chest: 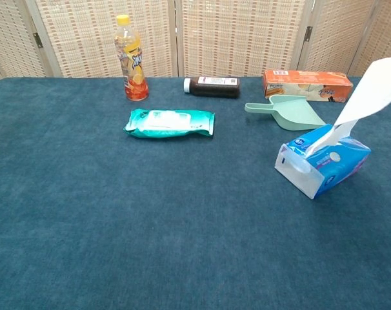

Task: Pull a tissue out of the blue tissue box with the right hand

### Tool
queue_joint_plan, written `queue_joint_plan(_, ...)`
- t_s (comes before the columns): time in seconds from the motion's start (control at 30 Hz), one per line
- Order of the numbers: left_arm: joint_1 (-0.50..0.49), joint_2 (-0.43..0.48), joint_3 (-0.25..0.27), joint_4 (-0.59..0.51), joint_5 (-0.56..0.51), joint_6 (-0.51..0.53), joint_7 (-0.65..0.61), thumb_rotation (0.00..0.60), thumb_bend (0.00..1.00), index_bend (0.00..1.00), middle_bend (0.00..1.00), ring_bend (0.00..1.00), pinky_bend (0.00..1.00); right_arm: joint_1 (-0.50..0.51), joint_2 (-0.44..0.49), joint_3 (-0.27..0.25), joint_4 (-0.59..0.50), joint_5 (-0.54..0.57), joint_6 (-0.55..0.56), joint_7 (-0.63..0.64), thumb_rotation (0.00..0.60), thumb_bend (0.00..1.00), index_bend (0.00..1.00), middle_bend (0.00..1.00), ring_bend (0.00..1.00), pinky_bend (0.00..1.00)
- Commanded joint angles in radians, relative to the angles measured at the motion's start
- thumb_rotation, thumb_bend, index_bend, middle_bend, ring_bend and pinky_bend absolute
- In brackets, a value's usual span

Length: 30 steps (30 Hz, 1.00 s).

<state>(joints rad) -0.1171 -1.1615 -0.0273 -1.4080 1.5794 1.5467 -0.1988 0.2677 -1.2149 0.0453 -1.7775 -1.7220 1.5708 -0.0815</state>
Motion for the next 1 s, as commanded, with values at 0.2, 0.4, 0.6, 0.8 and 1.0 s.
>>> queue_joint_plan(0.2,0.000,-0.001,0.002,-0.003,0.002,-0.003,0.012,0.600,0.26,0.00,0.00,0.00,0.12,-0.096,-0.007,-0.130,0.100,-0.139,0.059,0.046,0.600,0.37,0.66,0.43,0.03,0.00)
queue_joint_plan(0.4,-0.001,-0.003,0.003,-0.003,0.002,-0.007,0.018,0.600,0.26,0.00,0.00,0.00,0.12,-0.096,-0.029,-0.145,0.141,-0.083,-0.035,0.027,0.600,0.38,0.66,0.41,0.03,0.00)
queue_joint_plan(0.6,-0.002,-0.004,0.004,-0.004,0.001,-0.011,0.023,0.600,0.26,0.00,0.00,0.00,0.12,-0.092,-0.034,-0.139,0.150,-0.031,-0.096,0.008,0.600,0.37,0.57,0.32,0.00,0.00)
queue_joint_plan(0.8,-0.003,-0.007,0.005,-0.003,0.002,-0.015,0.029,0.600,0.26,0.00,0.00,0.00,0.12,-0.104,-0.030,-0.124,0.146,0.012,-0.113,-0.052,0.600,0.29,0.14,0.06,0.00,0.00)
queue_joint_plan(1.0,-0.002,-0.008,0.006,-0.003,0.005,-0.014,0.031,0.600,0.26,0.00,0.00,0.00,0.11,-0.118,-0.023,-0.107,0.129,0.046,-0.113,-0.094,0.600,0.25,0.00,0.00,0.00,0.00)
